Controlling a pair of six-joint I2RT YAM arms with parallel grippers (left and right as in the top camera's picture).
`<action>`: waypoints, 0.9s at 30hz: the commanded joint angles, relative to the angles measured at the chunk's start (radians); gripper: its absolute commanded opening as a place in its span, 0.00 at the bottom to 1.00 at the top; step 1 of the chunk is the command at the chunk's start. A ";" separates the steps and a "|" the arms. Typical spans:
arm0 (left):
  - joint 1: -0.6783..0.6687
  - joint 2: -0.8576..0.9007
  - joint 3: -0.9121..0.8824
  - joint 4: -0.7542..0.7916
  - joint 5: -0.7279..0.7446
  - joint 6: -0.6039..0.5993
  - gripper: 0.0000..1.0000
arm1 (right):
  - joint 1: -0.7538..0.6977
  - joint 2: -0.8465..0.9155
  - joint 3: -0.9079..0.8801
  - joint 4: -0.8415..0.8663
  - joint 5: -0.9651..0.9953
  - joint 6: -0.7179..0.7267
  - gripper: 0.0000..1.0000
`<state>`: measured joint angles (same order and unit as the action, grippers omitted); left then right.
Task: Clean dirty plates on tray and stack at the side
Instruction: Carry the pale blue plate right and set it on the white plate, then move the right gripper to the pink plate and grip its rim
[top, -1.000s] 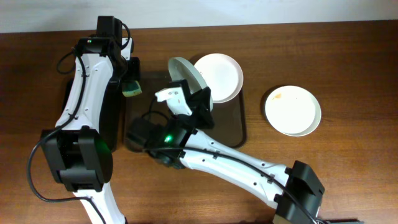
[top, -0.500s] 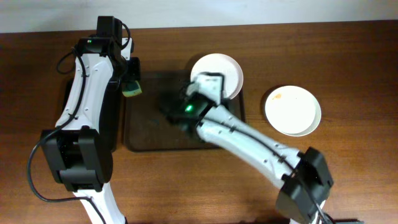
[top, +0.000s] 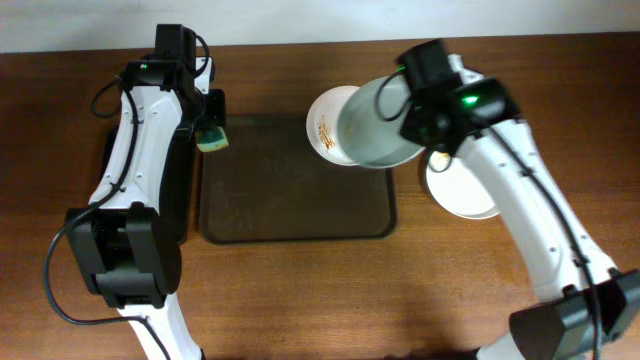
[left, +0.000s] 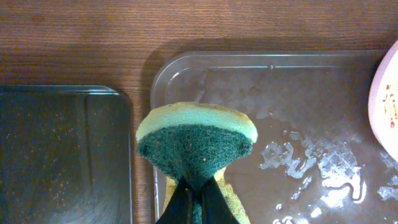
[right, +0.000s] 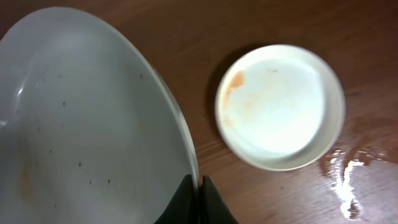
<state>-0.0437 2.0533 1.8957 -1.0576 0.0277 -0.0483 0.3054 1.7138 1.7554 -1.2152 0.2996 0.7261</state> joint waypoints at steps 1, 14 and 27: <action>0.001 0.000 -0.001 0.003 0.014 -0.007 0.01 | -0.161 -0.040 0.009 -0.002 -0.095 -0.077 0.04; 0.001 0.000 -0.001 0.005 0.014 -0.007 0.01 | -0.484 -0.039 -0.428 0.216 -0.135 -0.169 0.04; -0.002 0.000 -0.001 0.002 0.013 -0.006 0.01 | -0.483 -0.034 -0.566 0.365 -0.161 -0.224 0.98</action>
<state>-0.0437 2.0533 1.8954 -1.0542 0.0273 -0.0486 -0.1818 1.6894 1.1870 -0.8589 0.2001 0.5629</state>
